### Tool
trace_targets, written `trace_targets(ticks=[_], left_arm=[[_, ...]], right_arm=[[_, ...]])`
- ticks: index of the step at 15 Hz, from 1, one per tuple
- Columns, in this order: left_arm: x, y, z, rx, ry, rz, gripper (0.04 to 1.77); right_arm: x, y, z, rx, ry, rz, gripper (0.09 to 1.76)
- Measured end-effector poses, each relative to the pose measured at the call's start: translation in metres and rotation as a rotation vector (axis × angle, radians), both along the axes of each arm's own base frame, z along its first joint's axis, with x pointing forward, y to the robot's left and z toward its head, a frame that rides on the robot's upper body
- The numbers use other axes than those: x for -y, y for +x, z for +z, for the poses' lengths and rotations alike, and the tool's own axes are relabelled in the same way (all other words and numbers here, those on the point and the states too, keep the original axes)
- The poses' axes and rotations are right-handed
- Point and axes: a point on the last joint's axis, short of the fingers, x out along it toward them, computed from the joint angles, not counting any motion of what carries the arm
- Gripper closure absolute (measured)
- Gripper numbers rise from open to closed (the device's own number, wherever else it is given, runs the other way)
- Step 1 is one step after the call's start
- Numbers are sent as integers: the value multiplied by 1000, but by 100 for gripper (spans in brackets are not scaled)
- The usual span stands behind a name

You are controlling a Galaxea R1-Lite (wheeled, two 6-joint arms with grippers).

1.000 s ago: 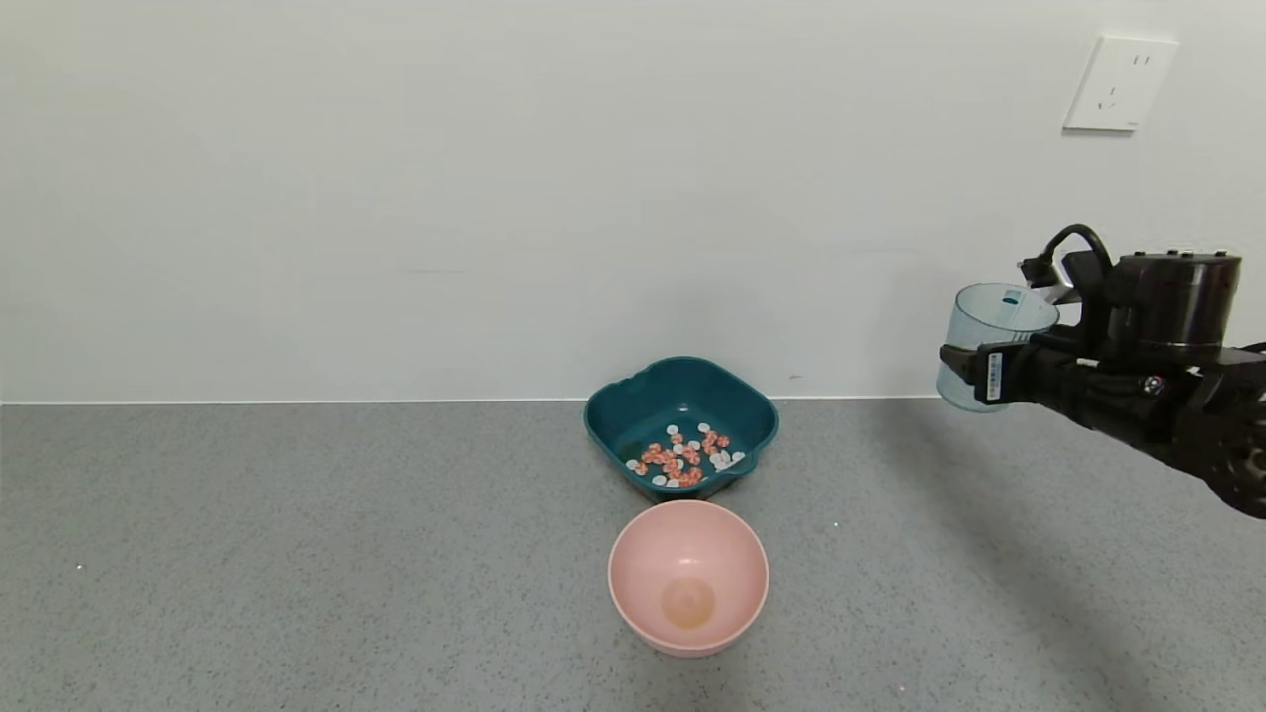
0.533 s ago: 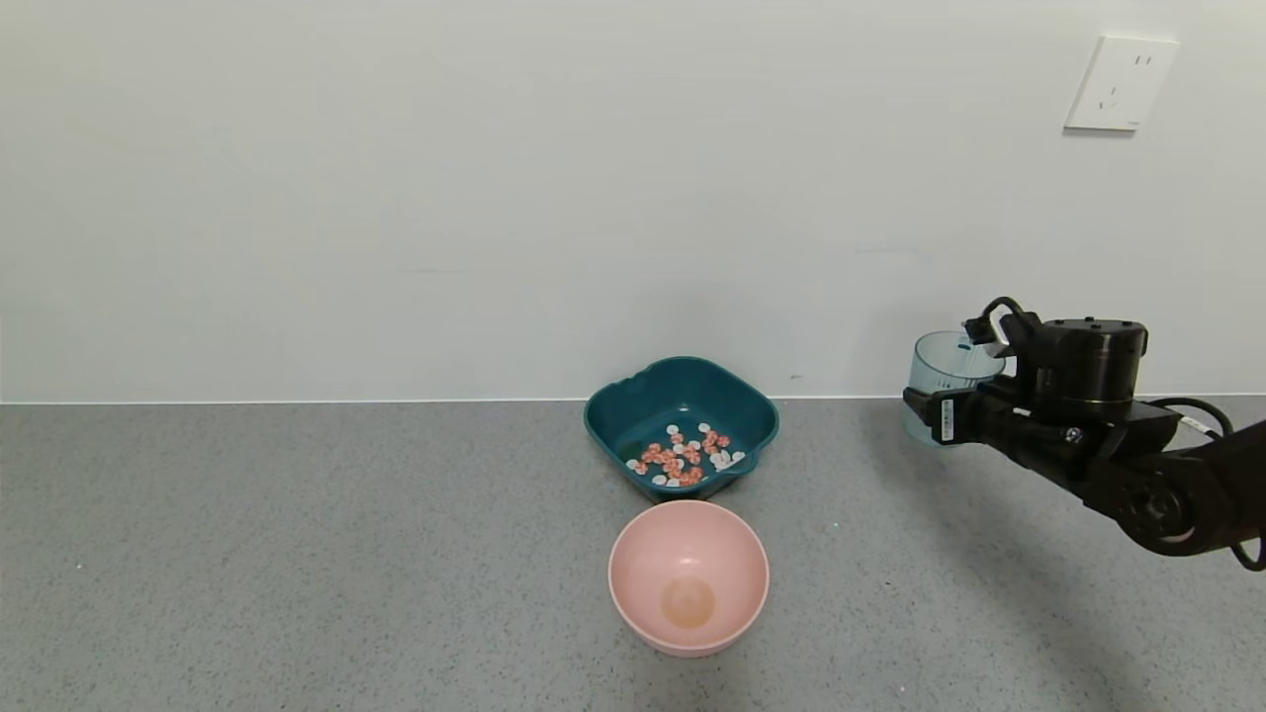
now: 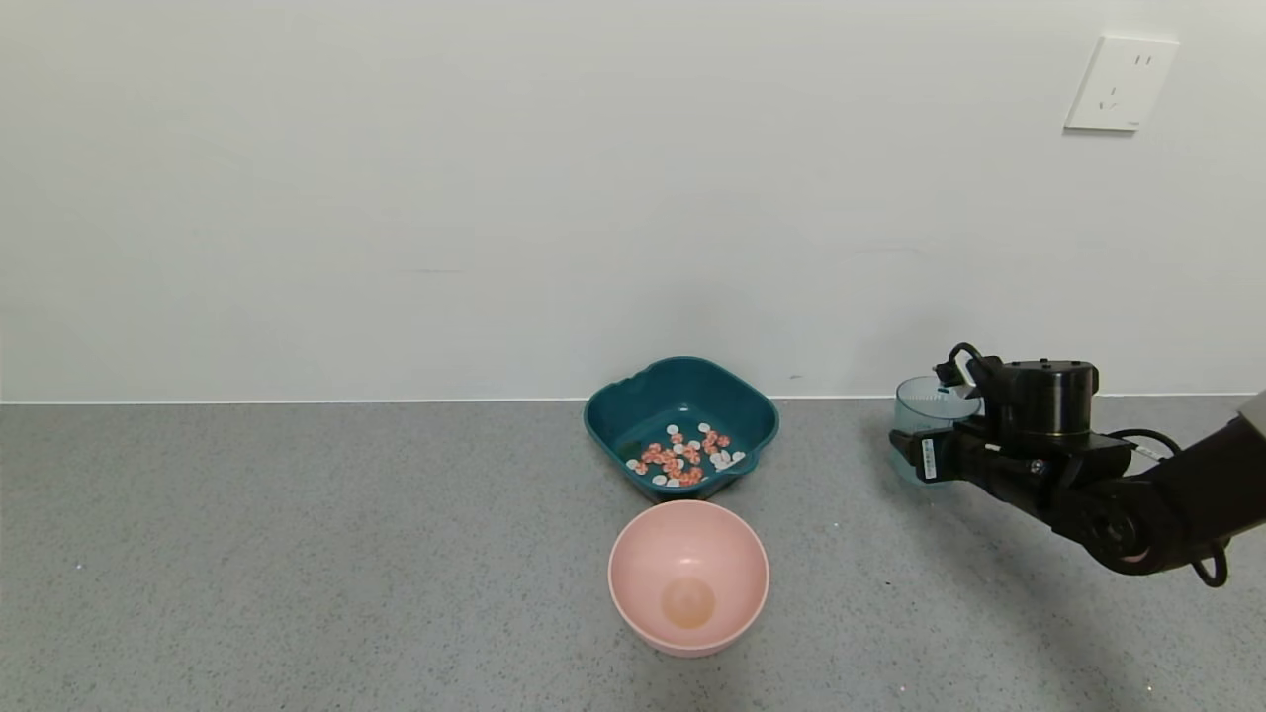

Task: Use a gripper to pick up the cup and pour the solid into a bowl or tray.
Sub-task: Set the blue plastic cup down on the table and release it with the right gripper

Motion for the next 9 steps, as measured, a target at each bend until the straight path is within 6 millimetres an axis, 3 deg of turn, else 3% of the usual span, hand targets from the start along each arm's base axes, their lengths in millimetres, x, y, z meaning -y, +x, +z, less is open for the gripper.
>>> trace_targets(ticks=[9], left_arm=[[0,0,0,0,0,0,9]], right_arm=[[-1,4,-19,-48,-13,0,51]])
